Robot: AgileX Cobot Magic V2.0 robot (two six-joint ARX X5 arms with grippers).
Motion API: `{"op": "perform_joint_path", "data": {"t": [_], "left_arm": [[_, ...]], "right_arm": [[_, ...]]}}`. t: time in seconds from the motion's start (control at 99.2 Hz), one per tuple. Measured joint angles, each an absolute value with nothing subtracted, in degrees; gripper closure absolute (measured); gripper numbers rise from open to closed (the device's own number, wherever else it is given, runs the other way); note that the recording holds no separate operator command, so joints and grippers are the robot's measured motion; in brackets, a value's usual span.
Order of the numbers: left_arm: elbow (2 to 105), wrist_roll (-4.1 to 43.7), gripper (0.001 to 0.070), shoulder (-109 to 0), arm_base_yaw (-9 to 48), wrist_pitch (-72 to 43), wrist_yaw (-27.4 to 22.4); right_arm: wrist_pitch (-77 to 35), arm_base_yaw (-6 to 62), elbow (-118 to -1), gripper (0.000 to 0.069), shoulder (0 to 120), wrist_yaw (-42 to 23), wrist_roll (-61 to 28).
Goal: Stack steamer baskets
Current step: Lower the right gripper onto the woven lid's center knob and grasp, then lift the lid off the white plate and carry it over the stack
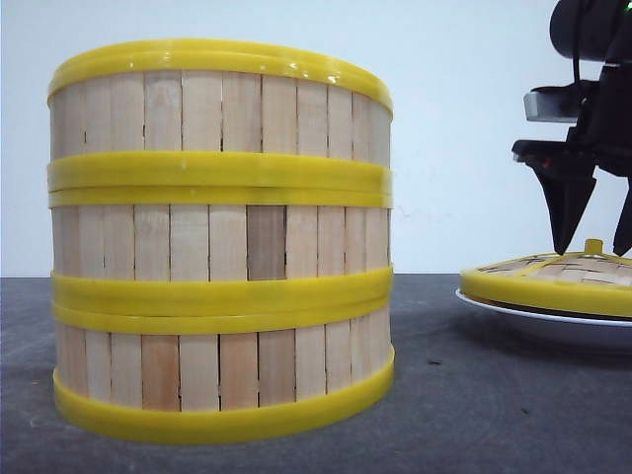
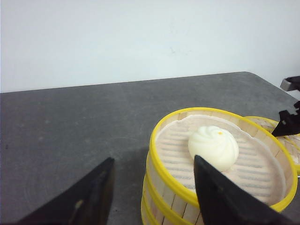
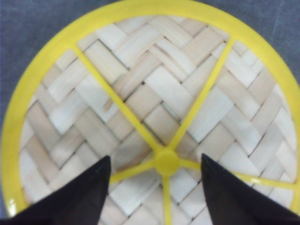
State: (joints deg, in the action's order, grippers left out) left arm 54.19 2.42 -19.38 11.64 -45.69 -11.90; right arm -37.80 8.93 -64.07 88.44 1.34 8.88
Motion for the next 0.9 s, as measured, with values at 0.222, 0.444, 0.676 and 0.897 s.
{"op": "perform_joint_path", "data": {"t": [0.222,0.444,0.676,0.897], "left_arm": [[54.19,2.42,0.0394,-19.40,11.64,-46.15,-11.90],[54.19,2.42,0.0394,-19.40,11.64,-46.15,-11.90],[54.19,2.42,0.0394,-19.40,11.64,-46.11,-11.90],[54.19,2.42,0.0394,-19.40,11.64,-46.09,-11.90]], "right_arm": [[-36.58,8.88,-64.07,0.0412,89.10,1.30,9.06],[-35.81,8.67,-64.07,0.0537,89.30,1.06,9.28],[-36.34,8.58,-64.14,0.0618,89.30,0.89,9.28],[-37.50,8.58,-64.95,0.0633,89.23,0.86,9.26]]}}
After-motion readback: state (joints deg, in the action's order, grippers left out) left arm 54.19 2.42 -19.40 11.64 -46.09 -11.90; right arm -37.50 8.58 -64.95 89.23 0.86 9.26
